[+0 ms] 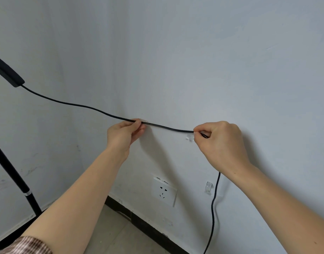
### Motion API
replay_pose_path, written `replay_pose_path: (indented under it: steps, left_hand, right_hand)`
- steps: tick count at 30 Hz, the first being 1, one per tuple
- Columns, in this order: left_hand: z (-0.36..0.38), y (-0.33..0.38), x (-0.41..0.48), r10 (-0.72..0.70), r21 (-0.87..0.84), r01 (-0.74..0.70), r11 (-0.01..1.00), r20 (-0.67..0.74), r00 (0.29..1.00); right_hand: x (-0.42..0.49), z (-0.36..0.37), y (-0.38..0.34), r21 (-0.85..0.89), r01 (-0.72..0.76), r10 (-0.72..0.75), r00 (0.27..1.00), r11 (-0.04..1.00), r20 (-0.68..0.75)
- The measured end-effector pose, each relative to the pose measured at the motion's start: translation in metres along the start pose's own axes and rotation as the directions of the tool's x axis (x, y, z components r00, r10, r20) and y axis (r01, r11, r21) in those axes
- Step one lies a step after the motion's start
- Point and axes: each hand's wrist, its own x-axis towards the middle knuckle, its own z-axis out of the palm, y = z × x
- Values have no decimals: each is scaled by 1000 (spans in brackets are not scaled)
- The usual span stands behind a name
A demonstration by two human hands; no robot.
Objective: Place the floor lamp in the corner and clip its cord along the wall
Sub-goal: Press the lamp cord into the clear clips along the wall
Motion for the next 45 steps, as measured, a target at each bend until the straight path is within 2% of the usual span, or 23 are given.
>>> replay_pose_path:
  steps: [3, 13, 24, 34, 45]
  left_hand:
    - [5, -1, 1, -7, -14, 6, 1000, -66, 998]
    - [5, -5, 2, -51, -40, 47, 998, -95, 994]
    - [7, 1, 9, -28, -20, 24, 1000, -189, 982]
    - [6, 12, 12, -45, 11, 48, 999, -198, 979]
    - [3, 4, 9, -94, 80, 98, 992, -63, 994]
  right_hand:
    - [2, 3, -3, 2, -4, 4, 1000, 1000, -9]
    - [1, 8, -10, 70, -58, 59, 998, 996, -2]
    - [-13, 15, -5, 15, -103, 99, 977, 995, 188]
    - [-17, 18, -5, 51, -109, 101, 983, 993, 152]
    - [-25, 8, 2, 83, -156, 148, 985, 984, 91]
